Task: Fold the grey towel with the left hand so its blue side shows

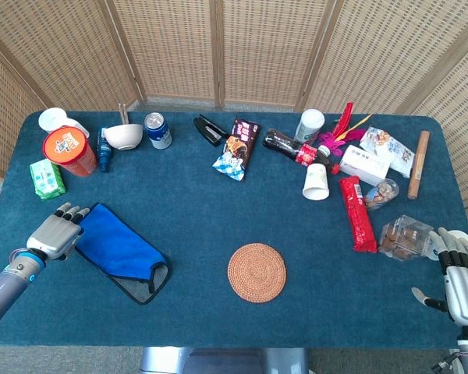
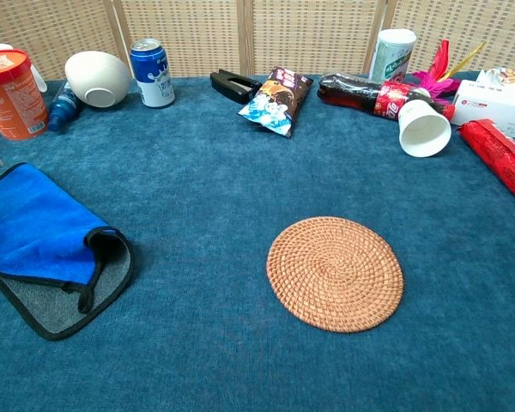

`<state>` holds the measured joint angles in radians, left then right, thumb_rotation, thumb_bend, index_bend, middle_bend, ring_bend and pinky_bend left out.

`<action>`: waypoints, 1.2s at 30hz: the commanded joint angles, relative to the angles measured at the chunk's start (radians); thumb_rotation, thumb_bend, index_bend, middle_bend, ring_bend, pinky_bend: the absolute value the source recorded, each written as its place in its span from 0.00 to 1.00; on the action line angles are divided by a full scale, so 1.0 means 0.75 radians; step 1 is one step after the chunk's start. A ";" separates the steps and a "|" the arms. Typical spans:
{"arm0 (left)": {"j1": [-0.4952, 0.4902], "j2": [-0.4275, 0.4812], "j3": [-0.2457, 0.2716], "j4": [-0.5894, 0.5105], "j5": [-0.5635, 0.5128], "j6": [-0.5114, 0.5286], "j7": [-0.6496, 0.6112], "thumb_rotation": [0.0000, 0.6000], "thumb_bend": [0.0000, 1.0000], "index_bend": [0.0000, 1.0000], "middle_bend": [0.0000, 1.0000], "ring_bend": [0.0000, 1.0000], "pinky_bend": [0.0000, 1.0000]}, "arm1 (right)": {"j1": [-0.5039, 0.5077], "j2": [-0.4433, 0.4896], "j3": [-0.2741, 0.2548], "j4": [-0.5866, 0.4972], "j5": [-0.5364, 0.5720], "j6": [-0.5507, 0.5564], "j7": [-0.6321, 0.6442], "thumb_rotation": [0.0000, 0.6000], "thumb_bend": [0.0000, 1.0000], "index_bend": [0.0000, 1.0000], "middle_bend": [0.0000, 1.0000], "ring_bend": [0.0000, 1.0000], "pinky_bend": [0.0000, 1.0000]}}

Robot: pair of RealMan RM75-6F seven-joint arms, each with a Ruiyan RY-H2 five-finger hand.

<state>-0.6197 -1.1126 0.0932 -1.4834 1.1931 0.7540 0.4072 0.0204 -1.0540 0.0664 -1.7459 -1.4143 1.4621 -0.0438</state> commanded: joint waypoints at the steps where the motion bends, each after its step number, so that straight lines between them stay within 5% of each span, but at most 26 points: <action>1: 0.004 0.002 0.008 -0.009 -0.015 0.002 0.020 1.00 0.55 0.58 0.00 0.00 0.00 | 0.001 -0.001 -0.001 0.001 -0.001 -0.001 -0.003 1.00 0.00 0.00 0.00 0.00 0.00; 18: 0.025 -0.005 0.022 -0.029 -0.029 0.028 0.053 1.00 0.55 0.53 0.00 0.00 0.00 | -0.002 0.003 -0.004 -0.009 -0.010 0.008 0.001 1.00 0.00 0.00 0.00 0.00 0.00; 36: 0.065 -0.041 0.027 -0.043 0.540 0.319 -0.395 1.00 0.55 0.50 0.00 0.00 0.00 | -0.003 0.012 -0.003 -0.011 -0.010 0.006 0.022 1.00 0.00 0.00 0.00 0.00 0.00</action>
<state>-0.5706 -1.1304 0.1068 -1.5186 1.5720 0.9745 0.1305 0.0186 -1.0449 0.0637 -1.7538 -1.4218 1.4668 -0.0274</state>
